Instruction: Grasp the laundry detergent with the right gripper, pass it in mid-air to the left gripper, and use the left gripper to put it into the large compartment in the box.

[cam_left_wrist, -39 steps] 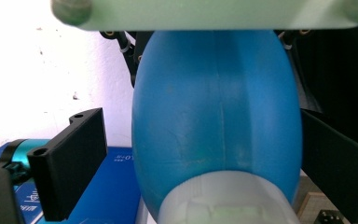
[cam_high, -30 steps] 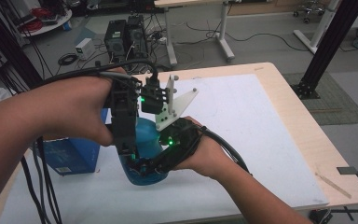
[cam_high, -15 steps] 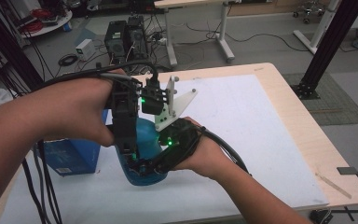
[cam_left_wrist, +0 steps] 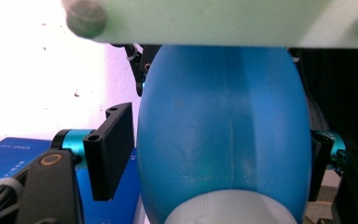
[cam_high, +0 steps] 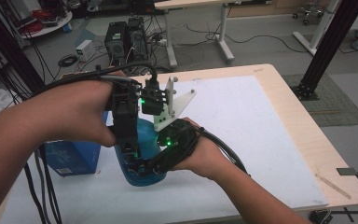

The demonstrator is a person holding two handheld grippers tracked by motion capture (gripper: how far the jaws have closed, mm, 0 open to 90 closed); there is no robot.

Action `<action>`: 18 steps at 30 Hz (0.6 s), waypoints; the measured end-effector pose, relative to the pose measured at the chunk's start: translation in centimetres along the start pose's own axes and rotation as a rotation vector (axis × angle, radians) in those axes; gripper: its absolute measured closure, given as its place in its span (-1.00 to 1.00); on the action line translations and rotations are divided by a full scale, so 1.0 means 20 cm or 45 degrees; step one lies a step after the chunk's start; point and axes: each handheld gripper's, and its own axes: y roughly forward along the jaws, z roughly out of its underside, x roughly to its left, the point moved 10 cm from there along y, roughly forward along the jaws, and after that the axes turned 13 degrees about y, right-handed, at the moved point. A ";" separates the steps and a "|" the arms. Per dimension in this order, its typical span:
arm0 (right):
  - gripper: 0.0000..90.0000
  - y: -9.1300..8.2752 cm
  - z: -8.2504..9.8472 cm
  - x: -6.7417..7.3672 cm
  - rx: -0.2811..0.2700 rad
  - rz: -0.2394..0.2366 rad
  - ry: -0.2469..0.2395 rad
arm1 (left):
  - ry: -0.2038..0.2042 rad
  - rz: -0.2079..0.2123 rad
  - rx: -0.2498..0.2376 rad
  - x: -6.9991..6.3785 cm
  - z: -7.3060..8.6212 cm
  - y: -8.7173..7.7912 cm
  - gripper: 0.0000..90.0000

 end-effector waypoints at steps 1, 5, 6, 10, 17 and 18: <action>0.02 0.00 0.00 0.00 0.000 0.001 0.000 | 0.006 -0.004 0.001 0.00 0.00 0.00 -0.39; 0.02 0.00 0.00 0.00 -0.002 -0.002 0.002 | -0.004 -0.007 -0.007 0.00 0.00 0.00 -0.35; 0.02 0.00 0.00 0.00 -0.001 0.000 0.001 | -0.004 -0.009 -0.007 0.00 0.00 0.00 -0.35; 0.02 0.00 0.00 0.00 0.001 0.000 0.002 | -0.004 -0.007 -0.009 0.00 0.00 0.00 -0.34; 0.03 0.00 0.00 -0.01 -0.004 0.005 0.009 | -0.002 0.000 -0.015 -0.01 0.00 -0.01 -0.21; 0.02 0.00 0.00 -0.01 -0.003 0.005 0.011 | -0.004 0.001 -0.011 -0.01 0.00 -0.01 -0.21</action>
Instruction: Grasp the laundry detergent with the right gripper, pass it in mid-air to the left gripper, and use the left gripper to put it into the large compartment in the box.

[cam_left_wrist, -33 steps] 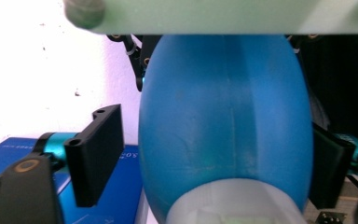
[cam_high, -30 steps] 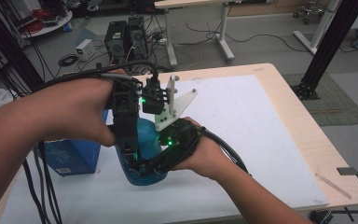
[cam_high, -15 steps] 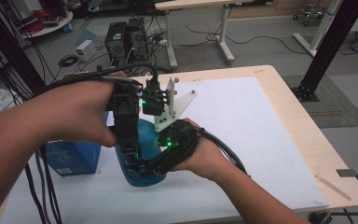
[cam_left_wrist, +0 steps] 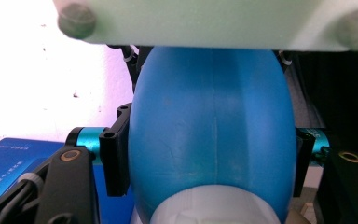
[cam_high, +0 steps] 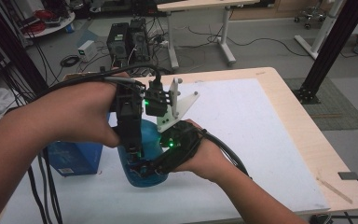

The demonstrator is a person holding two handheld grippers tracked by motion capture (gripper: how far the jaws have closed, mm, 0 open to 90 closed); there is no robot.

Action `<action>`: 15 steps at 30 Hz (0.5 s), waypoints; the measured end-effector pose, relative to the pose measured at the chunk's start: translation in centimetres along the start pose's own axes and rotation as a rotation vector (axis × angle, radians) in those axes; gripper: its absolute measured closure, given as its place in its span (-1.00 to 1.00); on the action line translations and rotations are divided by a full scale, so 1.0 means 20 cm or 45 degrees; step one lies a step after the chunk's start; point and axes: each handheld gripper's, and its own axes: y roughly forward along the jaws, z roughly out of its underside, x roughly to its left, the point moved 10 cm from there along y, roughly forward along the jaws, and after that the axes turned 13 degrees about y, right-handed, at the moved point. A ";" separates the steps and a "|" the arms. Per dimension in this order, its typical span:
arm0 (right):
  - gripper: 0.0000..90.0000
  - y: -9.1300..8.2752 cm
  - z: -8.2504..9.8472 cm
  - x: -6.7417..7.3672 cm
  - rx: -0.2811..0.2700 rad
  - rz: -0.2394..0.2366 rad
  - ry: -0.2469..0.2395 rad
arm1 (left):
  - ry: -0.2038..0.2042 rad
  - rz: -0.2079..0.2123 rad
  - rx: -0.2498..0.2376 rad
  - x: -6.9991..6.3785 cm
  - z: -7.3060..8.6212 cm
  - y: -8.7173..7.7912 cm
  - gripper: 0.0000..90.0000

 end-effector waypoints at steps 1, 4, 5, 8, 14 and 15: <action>0.02 0.00 0.00 0.00 0.000 0.000 0.000 | 0.000 0.000 0.000 0.00 0.00 0.00 -0.20; 0.03 0.00 0.00 0.00 0.001 -0.001 -0.001 | -0.004 0.002 -0.009 0.00 0.00 0.00 -0.16; 0.03 0.00 0.00 0.00 0.002 -0.002 0.000 | -0.002 -0.002 -0.008 0.00 0.00 0.00 -0.16; 0.02 0.00 0.00 0.00 0.004 0.001 -0.003 | -0.021 -0.007 -0.007 -0.01 -0.01 0.00 -0.16; 0.02 -0.01 0.00 0.01 0.004 -0.016 -0.001 | -0.039 -0.003 0.002 -0.01 -0.01 -0.01 -0.15; 0.02 -0.01 0.00 0.01 0.004 -0.018 -0.003 | -0.039 -0.003 0.002 -0.01 -0.01 -0.01 -0.15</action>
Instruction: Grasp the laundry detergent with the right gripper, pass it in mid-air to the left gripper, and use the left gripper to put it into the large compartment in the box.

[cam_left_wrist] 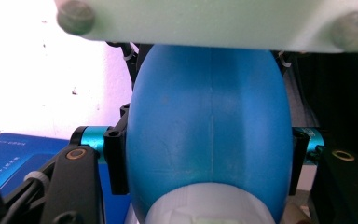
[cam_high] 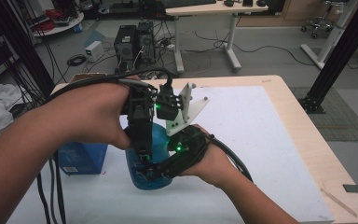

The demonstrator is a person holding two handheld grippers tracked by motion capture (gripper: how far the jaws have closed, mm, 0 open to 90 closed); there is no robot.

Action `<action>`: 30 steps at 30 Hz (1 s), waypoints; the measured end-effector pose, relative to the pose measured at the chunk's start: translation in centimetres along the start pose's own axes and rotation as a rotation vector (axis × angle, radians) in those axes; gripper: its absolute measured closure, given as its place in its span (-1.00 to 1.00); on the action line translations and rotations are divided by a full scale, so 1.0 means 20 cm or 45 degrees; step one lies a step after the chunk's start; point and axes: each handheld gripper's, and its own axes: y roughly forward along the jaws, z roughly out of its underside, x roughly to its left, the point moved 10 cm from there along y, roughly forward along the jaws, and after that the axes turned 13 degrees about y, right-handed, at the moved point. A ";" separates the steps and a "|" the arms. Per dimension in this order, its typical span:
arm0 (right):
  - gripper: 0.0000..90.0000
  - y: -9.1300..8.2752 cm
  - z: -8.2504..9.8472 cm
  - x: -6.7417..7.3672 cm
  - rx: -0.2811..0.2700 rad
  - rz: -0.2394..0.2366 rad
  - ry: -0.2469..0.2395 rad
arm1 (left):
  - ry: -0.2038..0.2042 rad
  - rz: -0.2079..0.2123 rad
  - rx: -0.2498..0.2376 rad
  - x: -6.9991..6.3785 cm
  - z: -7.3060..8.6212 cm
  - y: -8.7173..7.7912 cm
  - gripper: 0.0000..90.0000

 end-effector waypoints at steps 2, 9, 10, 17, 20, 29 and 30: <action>0.01 0.00 0.00 0.00 0.000 -0.005 0.000 | -0.009 -0.003 -0.003 0.00 0.00 0.01 -0.15; -0.29 -0.01 0.00 -0.01 -0.027 0.026 -0.017 | -0.017 0.004 0.007 0.00 0.00 0.01 -0.15; -0.38 -0.02 0.00 -0.03 -0.031 0.049 -0.006 | -0.013 0.008 0.006 0.00 0.00 0.02 -0.15; -0.61 -0.13 0.05 -0.06 -0.070 0.070 0.050 | -0.038 0.007 0.015 0.01 0.02 0.02 -0.15; -0.70 -0.18 0.05 -0.04 -0.089 0.037 0.055 | -0.051 0.010 0.013 0.02 0.04 0.01 -0.15; -0.71 -0.35 0.05 -0.03 -0.115 0.020 0.028 | -0.114 0.012 0.016 0.04 0.11 -0.03 -0.15; -0.71 -0.36 0.06 -0.04 -0.111 0.028 0.031 | -0.124 0.015 0.017 0.04 0.12 -0.04 -0.15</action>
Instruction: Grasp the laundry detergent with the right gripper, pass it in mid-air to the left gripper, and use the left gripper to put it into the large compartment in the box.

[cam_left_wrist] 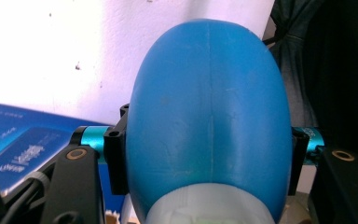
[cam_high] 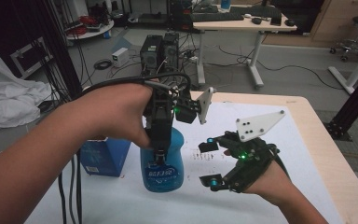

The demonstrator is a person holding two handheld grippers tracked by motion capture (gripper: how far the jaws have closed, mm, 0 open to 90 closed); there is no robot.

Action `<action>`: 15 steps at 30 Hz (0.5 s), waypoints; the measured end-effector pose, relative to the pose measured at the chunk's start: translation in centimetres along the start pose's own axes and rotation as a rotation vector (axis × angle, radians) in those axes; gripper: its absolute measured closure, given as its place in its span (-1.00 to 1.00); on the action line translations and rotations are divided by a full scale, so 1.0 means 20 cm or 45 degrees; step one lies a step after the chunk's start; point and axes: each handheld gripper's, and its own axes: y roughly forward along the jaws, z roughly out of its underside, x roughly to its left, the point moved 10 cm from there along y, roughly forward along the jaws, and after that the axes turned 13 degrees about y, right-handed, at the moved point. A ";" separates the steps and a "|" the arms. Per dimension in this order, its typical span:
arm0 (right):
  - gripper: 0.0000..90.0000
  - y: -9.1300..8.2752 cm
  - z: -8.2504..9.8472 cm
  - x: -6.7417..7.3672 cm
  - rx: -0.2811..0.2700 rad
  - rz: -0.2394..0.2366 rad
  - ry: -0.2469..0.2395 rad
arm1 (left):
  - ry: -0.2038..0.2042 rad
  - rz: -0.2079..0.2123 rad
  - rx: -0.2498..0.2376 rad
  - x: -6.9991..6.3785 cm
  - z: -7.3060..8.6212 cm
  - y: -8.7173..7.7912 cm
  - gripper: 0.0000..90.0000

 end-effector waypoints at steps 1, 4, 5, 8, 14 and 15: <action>-0.72 -0.02 0.00 0.00 0.001 0.005 0.000 | -0.013 0.004 -0.003 0.00 0.01 -0.01 -0.15; -0.72 -0.05 -0.01 -0.01 0.003 0.020 0.014 | -0.037 0.009 -0.015 0.01 0.03 -0.04 -0.15; -0.73 -0.06 -0.02 -0.02 0.001 0.028 0.014 | -0.067 0.011 -0.022 0.03 0.06 -0.07 -0.15; -0.73 -0.09 -0.02 -0.03 0.002 0.042 0.020 | -0.101 0.015 -0.029 0.04 0.09 -0.10 -0.15; -0.73 -0.14 0.00 -0.06 0.053 0.090 0.049 | -0.255 0.042 -0.072 0.11 0.22 -0.20 -0.15; -0.73 -0.16 0.00 -0.06 0.079 0.100 0.066 | -0.313 0.036 -0.084 0.13 0.27 -0.24 -0.15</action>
